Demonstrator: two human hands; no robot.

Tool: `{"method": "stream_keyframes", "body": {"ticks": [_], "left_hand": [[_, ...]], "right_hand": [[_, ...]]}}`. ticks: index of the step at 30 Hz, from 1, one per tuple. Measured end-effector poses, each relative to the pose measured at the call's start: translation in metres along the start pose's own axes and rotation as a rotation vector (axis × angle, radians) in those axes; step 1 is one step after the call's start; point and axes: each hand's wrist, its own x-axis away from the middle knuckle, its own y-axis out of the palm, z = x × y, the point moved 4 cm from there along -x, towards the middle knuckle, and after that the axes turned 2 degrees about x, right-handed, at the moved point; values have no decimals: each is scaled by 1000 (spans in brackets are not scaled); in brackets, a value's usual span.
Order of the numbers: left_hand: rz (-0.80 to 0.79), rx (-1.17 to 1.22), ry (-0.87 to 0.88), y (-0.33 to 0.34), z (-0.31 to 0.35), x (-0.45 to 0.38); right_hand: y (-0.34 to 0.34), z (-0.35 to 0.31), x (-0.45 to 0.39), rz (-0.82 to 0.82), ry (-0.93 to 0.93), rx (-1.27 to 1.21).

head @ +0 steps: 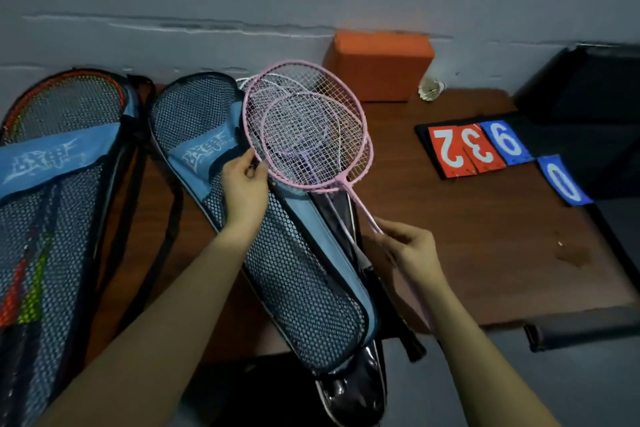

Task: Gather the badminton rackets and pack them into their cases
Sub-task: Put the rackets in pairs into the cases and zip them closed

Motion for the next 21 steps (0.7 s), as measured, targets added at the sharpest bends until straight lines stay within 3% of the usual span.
{"method": "stream_keyframes", "body": {"ticks": [6, 16, 21], "left_hand": [[-83, -36, 9, -1, -2, -2], [-224, -183, 84, 13, -1, 16], [-269, -255, 98, 15, -8, 19]], "right_hand": [[-9, 18, 25, 42, 71, 59], [7, 43, 22, -174, 184, 111], [15, 44, 22, -178, 215, 59]]}}
